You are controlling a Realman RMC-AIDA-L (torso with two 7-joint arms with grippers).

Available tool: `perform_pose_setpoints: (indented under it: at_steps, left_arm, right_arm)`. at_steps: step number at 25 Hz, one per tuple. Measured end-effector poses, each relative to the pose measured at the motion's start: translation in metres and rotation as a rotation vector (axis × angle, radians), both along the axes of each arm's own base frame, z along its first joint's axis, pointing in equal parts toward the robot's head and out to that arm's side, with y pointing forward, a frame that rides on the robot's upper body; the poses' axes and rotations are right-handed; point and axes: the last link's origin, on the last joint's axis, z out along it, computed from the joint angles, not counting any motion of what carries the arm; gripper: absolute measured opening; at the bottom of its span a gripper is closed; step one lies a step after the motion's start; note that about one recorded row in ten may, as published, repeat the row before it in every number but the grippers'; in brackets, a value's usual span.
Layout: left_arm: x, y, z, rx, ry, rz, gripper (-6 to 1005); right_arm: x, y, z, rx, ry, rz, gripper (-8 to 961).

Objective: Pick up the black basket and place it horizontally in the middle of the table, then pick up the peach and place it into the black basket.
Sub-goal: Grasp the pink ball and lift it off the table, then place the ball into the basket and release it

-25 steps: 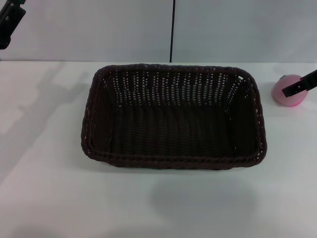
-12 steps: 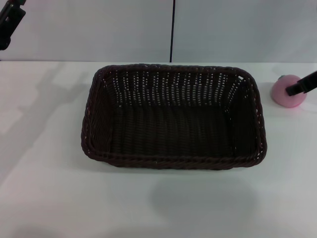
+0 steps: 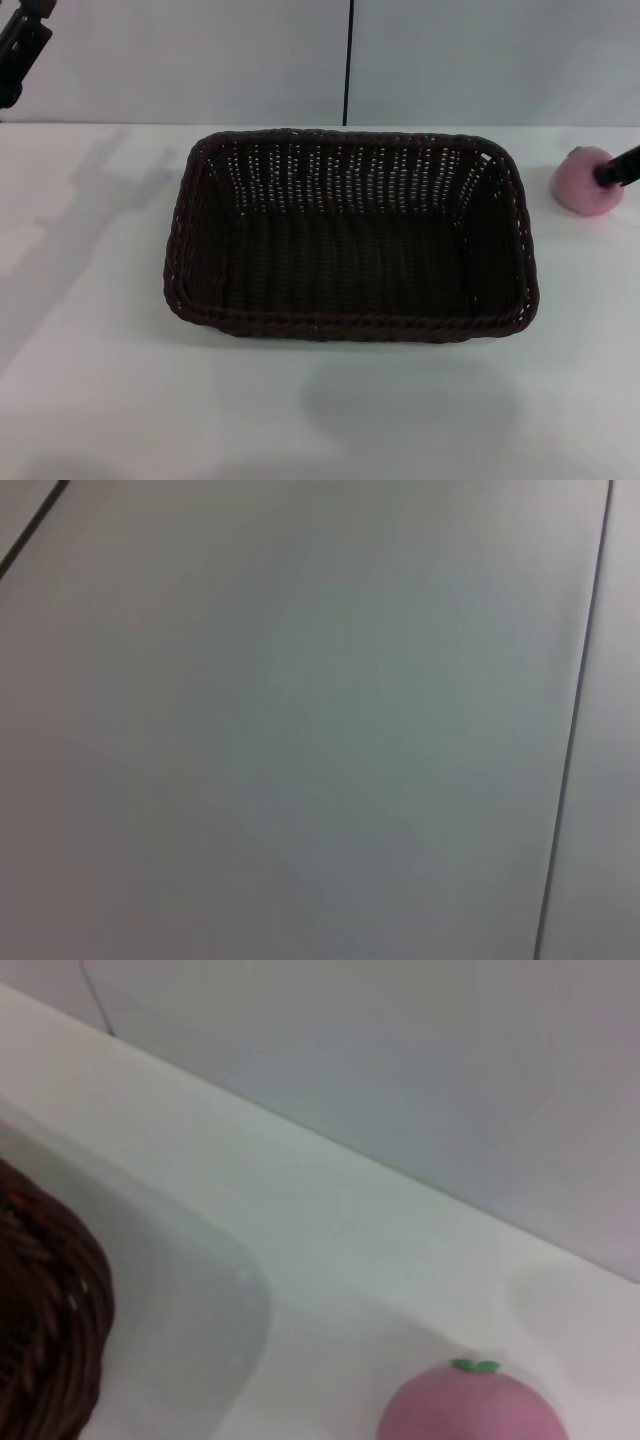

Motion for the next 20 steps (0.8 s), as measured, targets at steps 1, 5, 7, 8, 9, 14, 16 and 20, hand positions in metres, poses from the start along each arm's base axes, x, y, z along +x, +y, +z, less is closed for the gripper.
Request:
perform_pose_setpoints:
  at_steps: [1, 5, 7, 8, 9, 14, 16, 20]
  left_arm:
    - [0.000, 0.000, 0.000, -0.001, -0.001, 0.000, 837]
    - [-0.001, -0.002, 0.000, -0.002, -0.005, -0.001, 838]
    - [-0.001, -0.002, 0.000, -0.003, -0.009, -0.002, 838]
    - [-0.001, -0.003, 0.001, -0.003, -0.009, -0.004, 838]
    - [-0.001, -0.003, 0.001, -0.002, -0.010, -0.006, 838]
    - [-0.001, -0.004, 0.002, 0.001, -0.012, -0.010, 838]
    - [-0.001, -0.005, 0.002, 0.001, -0.012, -0.009, 838]
    - [-0.001, -0.006, 0.002, 0.003, -0.013, -0.011, 837]
  right_arm:
    - [0.000, 0.000, 0.001, 0.006, 0.002, 0.001, 110]
    - [-0.002, -0.002, 0.010, 0.053, 0.041, 0.017, 71]
    - [-0.003, -0.004, 0.015, 0.075, 0.073, 0.026, 55]
    - [-0.004, -0.005, 0.017, 0.085, 0.088, 0.030, 48]
    - [-0.005, -0.005, 0.020, 0.099, 0.102, 0.037, 40]
    - [-0.016, -0.010, 0.036, 0.173, 0.191, 0.091, 29]
    - [-0.019, -0.010, 0.039, 0.187, 0.211, 0.104, 28]
    - [-0.052, -0.017, 0.053, 0.211, 0.414, 0.221, 26]
